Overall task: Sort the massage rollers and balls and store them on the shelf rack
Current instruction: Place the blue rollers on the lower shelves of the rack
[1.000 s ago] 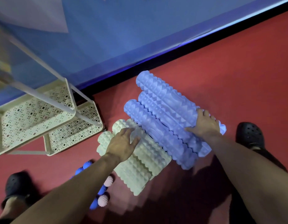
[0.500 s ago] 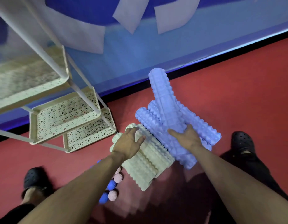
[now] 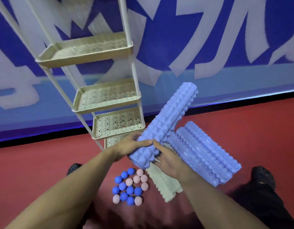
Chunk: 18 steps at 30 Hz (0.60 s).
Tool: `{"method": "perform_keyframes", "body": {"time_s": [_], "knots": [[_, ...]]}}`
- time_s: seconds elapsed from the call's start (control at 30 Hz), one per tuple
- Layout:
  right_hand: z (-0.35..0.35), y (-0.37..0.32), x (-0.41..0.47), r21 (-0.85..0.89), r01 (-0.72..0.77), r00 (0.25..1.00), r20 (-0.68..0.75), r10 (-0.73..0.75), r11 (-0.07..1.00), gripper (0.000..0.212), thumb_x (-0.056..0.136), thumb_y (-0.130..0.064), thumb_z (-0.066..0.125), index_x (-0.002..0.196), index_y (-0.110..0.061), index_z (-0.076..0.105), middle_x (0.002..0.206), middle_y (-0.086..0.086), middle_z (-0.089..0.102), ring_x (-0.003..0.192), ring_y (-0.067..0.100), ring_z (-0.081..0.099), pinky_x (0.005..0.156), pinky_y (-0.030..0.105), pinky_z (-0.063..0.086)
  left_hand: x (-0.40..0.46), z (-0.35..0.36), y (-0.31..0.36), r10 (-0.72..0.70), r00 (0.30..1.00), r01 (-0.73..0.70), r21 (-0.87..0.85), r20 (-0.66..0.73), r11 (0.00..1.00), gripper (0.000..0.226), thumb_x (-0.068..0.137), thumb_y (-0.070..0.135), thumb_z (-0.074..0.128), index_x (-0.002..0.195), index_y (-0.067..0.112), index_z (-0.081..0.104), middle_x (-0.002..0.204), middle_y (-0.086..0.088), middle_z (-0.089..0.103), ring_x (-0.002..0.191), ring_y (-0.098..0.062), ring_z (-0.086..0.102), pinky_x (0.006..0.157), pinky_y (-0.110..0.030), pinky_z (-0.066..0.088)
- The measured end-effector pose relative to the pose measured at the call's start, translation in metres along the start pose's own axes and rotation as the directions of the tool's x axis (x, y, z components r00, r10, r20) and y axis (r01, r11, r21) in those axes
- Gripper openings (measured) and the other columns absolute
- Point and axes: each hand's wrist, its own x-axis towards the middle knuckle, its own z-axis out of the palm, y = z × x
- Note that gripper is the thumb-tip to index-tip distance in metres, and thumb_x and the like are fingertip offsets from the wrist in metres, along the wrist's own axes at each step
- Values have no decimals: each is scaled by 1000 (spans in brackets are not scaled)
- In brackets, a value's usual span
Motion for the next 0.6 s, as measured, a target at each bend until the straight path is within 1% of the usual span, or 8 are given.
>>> {"method": "perform_keyframes", "body": {"time_s": [0.1,0.2,0.27,0.3,0.37,0.43,0.5,0.6], "knots": [[40,1,-11,-47,-49,999,17,50,998,54,91,-56,65,133,-22,65,133,4,67,124,20,63,111,43,45,-45,-22,10,-25,999,23,55,22,998,13,81,45,81,92,40,77,100,5,79,91,-11,75,68,-17,57],[74,3,-23,-129,-95,995,30,100,987,54,91,-60,63,132,-25,64,130,1,69,120,20,65,112,44,44,-78,-41,8,-17,1000,19,139,-15,990,41,75,53,84,103,23,76,106,-2,78,99,-19,75,81,-28,59],[95,-1,-35,-311,-109,994,-17,109,944,52,90,-62,62,131,-30,63,130,-4,68,119,20,63,110,43,45,-100,-54,6,19,992,9,220,-126,975,48,68,59,85,102,28,73,104,6,78,98,-15,74,82,-24,56],[104,-4,-41,-432,-97,995,-63,77,897,49,90,-62,61,127,-30,64,127,-4,68,117,19,62,105,41,47,-110,-61,5,42,982,12,277,-185,961,53,63,64,85,103,31,70,103,12,77,96,-11,72,81,-21,54],[114,-11,-49,-630,-25,988,-135,-77,776,55,89,-62,62,113,-12,68,106,9,68,99,18,64,94,41,50,-131,-74,7,88,965,27,424,-249,905,63,57,69,84,105,37,61,97,19,74,94,-8,69,75,-14,51],[119,-22,-54,-768,75,944,-150,-293,636,69,82,-62,67,100,5,66,84,15,62,77,23,60,79,35,48,-148,-85,9,122,956,53,564,-268,824,80,53,71,82,118,33,55,103,17,69,95,-11,67,79,-20,50],[124,-37,-58,-876,92,888,-144,-437,474,53,82,-53,75,100,-3,69,93,8,71,87,21,67,77,28,49,-163,-94,11,169,944,92,717,-284,691,98,51,74,77,133,31,45,105,15,63,92,-14,62,78,-27,46],[131,-54,-57,-979,109,832,-6,-554,174,45,79,-51,79,109,-20,66,114,-1,61,106,17,61,95,39,50,-179,-103,14,297,920,88,873,-256,480,89,50,74,71,125,34,47,95,18,61,87,-16,64,70,-28,44]]}}
